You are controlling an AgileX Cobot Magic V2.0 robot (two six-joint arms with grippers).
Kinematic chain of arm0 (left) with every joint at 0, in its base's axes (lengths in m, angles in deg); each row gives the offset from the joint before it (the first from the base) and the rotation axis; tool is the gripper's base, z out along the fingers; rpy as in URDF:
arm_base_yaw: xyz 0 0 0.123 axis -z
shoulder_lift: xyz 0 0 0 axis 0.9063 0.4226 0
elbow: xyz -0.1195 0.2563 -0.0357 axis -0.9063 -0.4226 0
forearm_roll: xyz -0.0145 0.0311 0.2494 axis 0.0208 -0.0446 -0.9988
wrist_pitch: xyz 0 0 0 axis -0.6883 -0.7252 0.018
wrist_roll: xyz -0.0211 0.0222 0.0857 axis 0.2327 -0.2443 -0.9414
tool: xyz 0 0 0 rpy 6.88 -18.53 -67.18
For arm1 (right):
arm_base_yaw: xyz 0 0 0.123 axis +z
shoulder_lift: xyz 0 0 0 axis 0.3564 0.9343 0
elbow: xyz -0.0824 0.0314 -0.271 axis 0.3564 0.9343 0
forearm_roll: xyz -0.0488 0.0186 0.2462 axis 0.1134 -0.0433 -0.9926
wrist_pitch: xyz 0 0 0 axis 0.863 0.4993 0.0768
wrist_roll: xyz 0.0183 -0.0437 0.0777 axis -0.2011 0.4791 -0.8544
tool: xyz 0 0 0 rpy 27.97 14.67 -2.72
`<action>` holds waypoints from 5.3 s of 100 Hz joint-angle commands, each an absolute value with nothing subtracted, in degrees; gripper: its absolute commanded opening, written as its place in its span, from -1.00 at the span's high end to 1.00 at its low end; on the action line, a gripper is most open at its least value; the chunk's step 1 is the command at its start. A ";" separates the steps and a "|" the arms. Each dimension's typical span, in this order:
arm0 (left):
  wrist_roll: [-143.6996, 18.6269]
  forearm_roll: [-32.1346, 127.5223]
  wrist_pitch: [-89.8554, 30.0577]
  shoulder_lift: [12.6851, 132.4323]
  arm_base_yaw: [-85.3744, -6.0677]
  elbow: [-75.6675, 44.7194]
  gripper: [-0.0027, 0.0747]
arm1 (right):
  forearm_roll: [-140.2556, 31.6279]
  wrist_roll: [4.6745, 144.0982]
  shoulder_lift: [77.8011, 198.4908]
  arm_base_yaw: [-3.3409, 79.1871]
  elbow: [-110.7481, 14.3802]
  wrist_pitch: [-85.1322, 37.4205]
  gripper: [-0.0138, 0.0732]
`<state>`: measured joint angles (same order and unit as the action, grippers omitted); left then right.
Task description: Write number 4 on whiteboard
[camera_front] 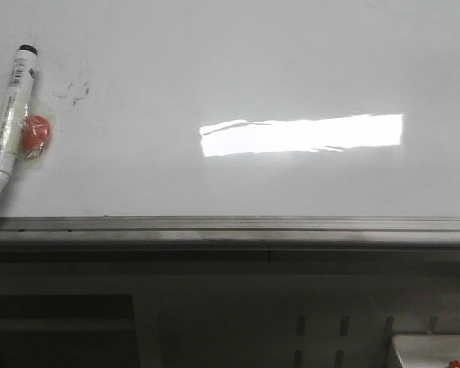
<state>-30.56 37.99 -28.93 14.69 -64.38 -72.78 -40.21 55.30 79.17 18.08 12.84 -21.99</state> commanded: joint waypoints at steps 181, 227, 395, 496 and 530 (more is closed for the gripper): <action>-32.36 36.53 -0.71 54.41 -24.94 -57.71 -0.17 | -55.94 55.36 91.69 17.77 -0.17 -25.63 0.83; -32.36 43.43 8.00 71.42 -24.70 -57.34 -0.17 | -55.94 55.36 91.69 17.77 -0.17 -25.74 0.83; -32.45 -12.68 25.21 74.06 -24.70 -57.34 0.98 | -60.27 71.57 139.61 73.60 -36.31 -16.36 -0.35; -32.45 2.40 18.01 71.71 -24.70 -57.47 -0.01 | -58.89 71.45 143.68 74.10 -39.78 -17.88 0.83; -32.45 16.79 7.26 60.24 -24.70 -57.47 -0.01 | -54.81 71.45 149.21 68.19 -50.52 -11.28 0.83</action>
<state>-32.91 12.08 4.16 62.96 -25.00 -58.87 -57.04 70.92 148.49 69.58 -46.58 -8.87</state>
